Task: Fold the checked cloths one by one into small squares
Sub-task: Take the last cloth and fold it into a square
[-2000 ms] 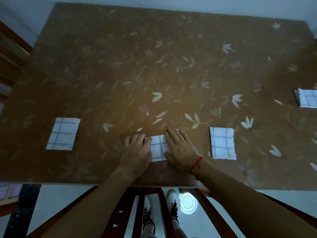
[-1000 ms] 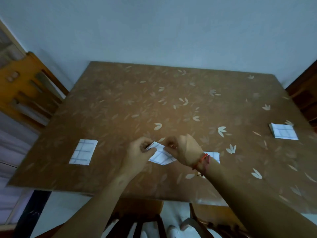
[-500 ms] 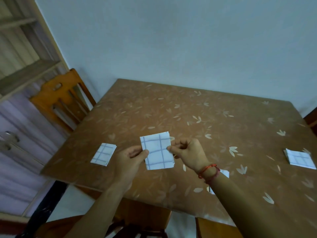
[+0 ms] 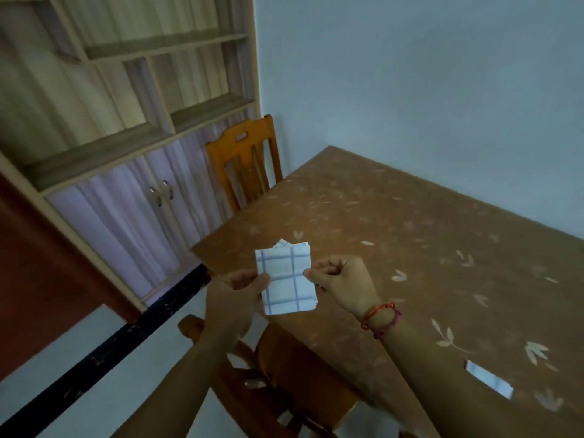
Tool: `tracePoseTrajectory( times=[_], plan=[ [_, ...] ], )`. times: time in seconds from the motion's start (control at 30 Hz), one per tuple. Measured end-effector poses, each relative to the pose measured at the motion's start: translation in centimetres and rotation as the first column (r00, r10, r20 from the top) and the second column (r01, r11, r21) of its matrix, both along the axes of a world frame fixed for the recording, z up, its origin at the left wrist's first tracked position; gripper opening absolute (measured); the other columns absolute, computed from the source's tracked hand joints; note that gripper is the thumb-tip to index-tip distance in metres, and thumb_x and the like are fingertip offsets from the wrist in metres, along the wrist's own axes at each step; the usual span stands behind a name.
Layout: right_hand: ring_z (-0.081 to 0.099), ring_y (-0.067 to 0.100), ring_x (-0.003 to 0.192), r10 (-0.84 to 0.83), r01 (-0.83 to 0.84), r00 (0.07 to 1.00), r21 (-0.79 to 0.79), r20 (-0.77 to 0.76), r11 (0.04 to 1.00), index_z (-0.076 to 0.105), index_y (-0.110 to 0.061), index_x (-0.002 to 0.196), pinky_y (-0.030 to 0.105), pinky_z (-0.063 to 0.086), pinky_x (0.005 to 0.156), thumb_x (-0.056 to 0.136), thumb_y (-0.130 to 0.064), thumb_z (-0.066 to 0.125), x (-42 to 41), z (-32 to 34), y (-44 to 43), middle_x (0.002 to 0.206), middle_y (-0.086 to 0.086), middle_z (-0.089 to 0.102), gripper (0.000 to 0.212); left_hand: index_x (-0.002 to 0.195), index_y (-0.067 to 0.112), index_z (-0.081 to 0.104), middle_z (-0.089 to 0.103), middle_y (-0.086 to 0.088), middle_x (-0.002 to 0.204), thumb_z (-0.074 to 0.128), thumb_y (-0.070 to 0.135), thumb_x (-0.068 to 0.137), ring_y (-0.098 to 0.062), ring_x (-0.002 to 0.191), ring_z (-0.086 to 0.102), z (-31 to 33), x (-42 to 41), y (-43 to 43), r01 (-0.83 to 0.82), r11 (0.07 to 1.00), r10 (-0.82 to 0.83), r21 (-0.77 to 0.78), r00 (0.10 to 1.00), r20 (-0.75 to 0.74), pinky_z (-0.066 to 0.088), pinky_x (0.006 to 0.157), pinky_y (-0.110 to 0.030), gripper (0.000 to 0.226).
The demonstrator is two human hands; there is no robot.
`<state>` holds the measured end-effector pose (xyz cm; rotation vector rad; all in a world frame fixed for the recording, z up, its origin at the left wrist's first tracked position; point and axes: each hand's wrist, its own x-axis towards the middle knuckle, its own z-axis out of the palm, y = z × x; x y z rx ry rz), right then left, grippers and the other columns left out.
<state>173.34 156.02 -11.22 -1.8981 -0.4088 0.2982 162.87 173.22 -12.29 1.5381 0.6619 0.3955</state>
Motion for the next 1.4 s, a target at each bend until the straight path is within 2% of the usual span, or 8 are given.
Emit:
tracePoseTrajectory(
  times=[0.1, 0.23, 0.43, 0.63, 0.93, 1.13, 1.3, 1.4],
  plan=[
    [0.063, 0.015, 0.059, 0.094, -0.093, 0.996, 0.019, -0.015, 0.995, 0.074, -0.003, 0.085, 0.029, 0.055, 0.059, 0.081, -0.011, 0.077, -1.1, 0.2, 3.4, 0.065, 0.018, 0.068, 0.010, 0.098, 0.014, 0.074, 0.075, 0.000, 0.093, 0.074, 0.018, 0.083, -0.017, 0.085, 0.072, 0.1, -2.7, 2.5, -0.066, 0.998, 0.066, 0.009, 0.998, 0.014, 0.058, 0.075, -0.034, 0.016],
    [0.061, -0.004, 0.050, 0.196, -0.187, 0.975, 0.092, -0.101, 0.978, 0.070, -0.001, 0.078, 0.010, 0.047, 0.051, 0.084, 0.001, 0.071, -3.2, 0.3, 7.5, 0.050, -0.013, 0.065, 0.006, 0.094, 0.013, 0.075, 0.076, -0.001, 0.088, 0.074, 0.014, 0.083, -0.021, 0.083, 0.072, 0.5, -5.9, 5.4, -0.175, 0.984, 0.176, -0.010, 0.984, 0.034, 0.059, 0.071, -0.039, 0.011],
    [0.073, 0.019, 0.079, 0.247, -0.241, 0.965, 0.073, -0.087, 0.968, 0.076, -0.011, 0.085, 0.039, 0.060, 0.076, 0.082, -0.012, 0.074, -5.0, -0.7, 13.1, 0.081, 0.001, 0.077, 0.004, 0.089, 0.016, 0.075, 0.076, 0.002, 0.086, 0.073, 0.011, 0.083, -0.015, 0.083, 0.071, 0.5, -8.9, 9.4, -0.238, 0.970, 0.241, -0.044, 0.967, 0.087, 0.057, 0.072, -0.025, 0.008],
    [0.072, 0.011, 0.075, 0.257, -0.252, 0.962, 0.058, -0.093, 0.966, 0.076, -0.007, 0.088, 0.020, 0.054, 0.068, 0.082, -0.007, 0.074, -6.8, -1.1, 19.6, 0.082, 0.002, 0.077, 0.006, 0.094, 0.020, 0.075, 0.076, 0.005, 0.095, 0.070, 0.010, 0.085, -0.013, 0.091, 0.070, -1.2, -11.1, 15.0, -0.193, 0.970, 0.201, -0.149, 0.979, 0.038, 0.055, 0.084, -0.034, 0.014],
    [0.064, -0.002, 0.057, 0.314, -0.314, 0.944, 0.017, -0.106, 0.949, 0.072, 0.000, 0.088, 0.012, 0.049, 0.059, 0.082, 0.001, 0.073, -8.2, -1.0, 31.5, 0.064, -0.009, 0.072, 0.006, 0.090, 0.016, 0.077, 0.076, 0.005, 0.087, 0.072, 0.009, 0.084, -0.014, 0.086, 0.072, -1.9, -13.0, 27.8, -0.168, 0.983, 0.169, -0.071, 0.986, 0.009, 0.057, 0.077, -0.031, 0.011],
    [0.073, 0.021, 0.085, 0.345, -0.344, 0.939, 0.033, -0.020, 0.938, 0.074, -0.018, 0.098, 0.031, 0.059, 0.080, 0.078, -0.004, 0.077, -6.5, 0.6, 36.7, 0.088, 0.011, 0.076, 0.025, 0.079, 0.023, 0.074, 0.075, 0.009, 0.077, 0.069, 0.006, 0.085, -0.008, 0.073, 0.071, -0.7, -11.7, 33.2, -0.056, 0.998, 0.055, 0.028, 0.998, 0.021, 0.052, 0.062, -0.018, 0.019],
    [0.071, 0.007, 0.084, 0.362, -0.362, 0.932, -0.027, -0.003, 0.932, 0.068, -0.018, 0.110, 0.021, 0.056, 0.082, 0.077, -0.007, 0.080, -3.1, 1.5, 39.6, 0.088, -0.005, 0.075, 0.037, 0.079, 0.027, 0.075, 0.076, 0.005, 0.079, 0.067, 0.003, 0.086, -0.010, 0.076, 0.072, -0.8, -8.1, 35.9, 0.078, 0.995, -0.078, 0.055, 0.997, -0.005, 0.053, 0.066, -0.024, 0.027],
    [0.072, 0.005, 0.080, 0.415, -0.407, 0.909, -0.121, 0.042, 0.905, 0.072, -0.026, 0.094, 0.020, 0.057, 0.076, 0.081, -0.009, 0.076, 0.0, 1.9, 40.2, 0.085, -0.001, 0.077, 0.022, 0.073, 0.039, 0.076, 0.076, 0.003, 0.083, 0.066, 0.006, 0.087, -0.014, 0.081, 0.072, -1.0, -4.8, 37.5, 0.166, 0.979, -0.162, 0.122, 0.986, -0.038, 0.057, 0.071, -0.031, 0.037]
  ],
)
